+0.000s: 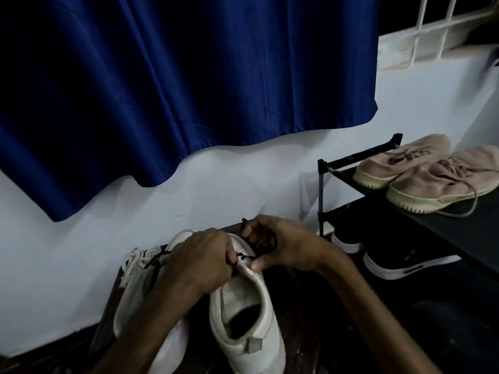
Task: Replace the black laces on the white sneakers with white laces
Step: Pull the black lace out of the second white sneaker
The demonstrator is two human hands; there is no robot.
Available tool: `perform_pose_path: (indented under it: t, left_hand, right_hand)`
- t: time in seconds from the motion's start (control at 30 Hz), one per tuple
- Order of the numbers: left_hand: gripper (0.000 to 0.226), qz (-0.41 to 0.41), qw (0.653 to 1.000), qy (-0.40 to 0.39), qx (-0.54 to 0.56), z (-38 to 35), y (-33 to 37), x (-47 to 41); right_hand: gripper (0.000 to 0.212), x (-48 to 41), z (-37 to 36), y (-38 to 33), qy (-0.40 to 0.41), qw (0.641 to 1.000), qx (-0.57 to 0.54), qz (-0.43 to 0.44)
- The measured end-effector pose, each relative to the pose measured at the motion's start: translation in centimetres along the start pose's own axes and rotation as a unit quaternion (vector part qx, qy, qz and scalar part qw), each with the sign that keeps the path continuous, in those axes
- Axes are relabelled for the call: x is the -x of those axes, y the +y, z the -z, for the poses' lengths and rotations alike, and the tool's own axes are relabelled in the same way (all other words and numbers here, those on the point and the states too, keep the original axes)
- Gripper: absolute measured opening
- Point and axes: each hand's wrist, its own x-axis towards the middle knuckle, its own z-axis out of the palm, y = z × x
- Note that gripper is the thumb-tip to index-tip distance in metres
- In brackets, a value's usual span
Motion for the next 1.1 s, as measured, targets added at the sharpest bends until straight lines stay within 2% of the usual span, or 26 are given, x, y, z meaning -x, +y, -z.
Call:
perform_pose_path:
  t: [0.1, 0.17, 0.23, 0.33, 0.43, 0.53, 0.6, 0.67, 0.73, 0.8, 0.9, 0.97, 1.03, 1.1]
  left_hand:
    - [0.007, -0.012, 0.999, 0.015, -0.037, 0.0, 0.4, -0.7]
    - [0.007, -0.023, 0.998, 0.018, -0.049, -0.1, 0.4, -0.9]
    - [0.004, -0.034, 0.998, 0.022, -0.051, -0.2, 0.0, -1.2]
    - [0.004, -0.071, 0.995, 0.031, -0.070, -0.4, -0.5, -1.4]
    - [0.007, -0.135, 0.985, 0.040, -0.098, -0.4, -0.9, -1.3]
    - [0.008, -0.202, 0.964, 0.019, -0.170, -0.1, -0.9, -1.5]
    - [0.011, -0.217, 0.958, -0.005, -0.187, 0.5, -0.7, -1.6]
    - [0.015, -0.202, 0.963, -0.026, -0.175, 1.8, -1.0, -1.5]
    - [0.020, -0.159, 0.972, -0.032, -0.170, 3.5, -2.2, -1.4]
    - [0.026, -0.082, 0.984, -0.007, -0.158, 4.5, -4.4, -1.3]
    - [0.022, 0.042, 0.994, 0.022, -0.096, 3.3, -6.4, -0.5]
    - [0.014, 0.033, 0.996, 0.025, -0.079, 2.0, -6.3, -0.1]
    - [0.011, -0.030, 0.997, 0.056, -0.036, 1.9, -5.4, 0.0]
    - [0.015, -0.100, 0.994, 0.042, 0.010, 2.4, -4.3, -0.4]
  right_hand:
    - [0.060, -1.4, 0.6, -0.5, -0.078, 0.995, 0.056, -0.002]
    - [0.051, -2.0, 1.1, -0.7, -0.143, 0.986, 0.087, 0.010]
    - [0.037, -2.2, 1.3, -0.1, -0.170, 0.982, 0.069, 0.037]
    - [0.025, -2.2, 0.6, 1.8, -0.104, 0.991, 0.020, 0.082]
    - [0.024, -2.4, -0.7, 2.8, -0.036, 0.994, 0.040, 0.095]
    - [0.021, -2.5, -1.1, 2.8, -0.024, 0.991, 0.068, 0.110]
    - [0.032, -2.8, -1.1, 2.6, -0.022, 0.990, 0.074, 0.115]
    - [0.037, -3.0, -1.1, 2.6, -0.027, 0.989, 0.085, 0.114]
    - [0.028, -3.3, -1.1, 2.5, -0.032, 0.990, 0.089, 0.101]
    - [0.022, -3.6, -1.0, 2.5, -0.039, 0.991, 0.090, 0.092]
    - [0.018, -3.7, -0.9, 2.4, -0.040, 0.989, 0.104, 0.093]
    - [0.018, -3.7, -0.8, 2.4, -0.036, 0.989, 0.104, 0.095]
    - [0.018, -3.7, -0.6, 2.5, -0.033, 0.990, 0.094, 0.096]
    - [0.018, -3.8, -0.5, 2.6, -0.035, 0.991, 0.087, 0.097]
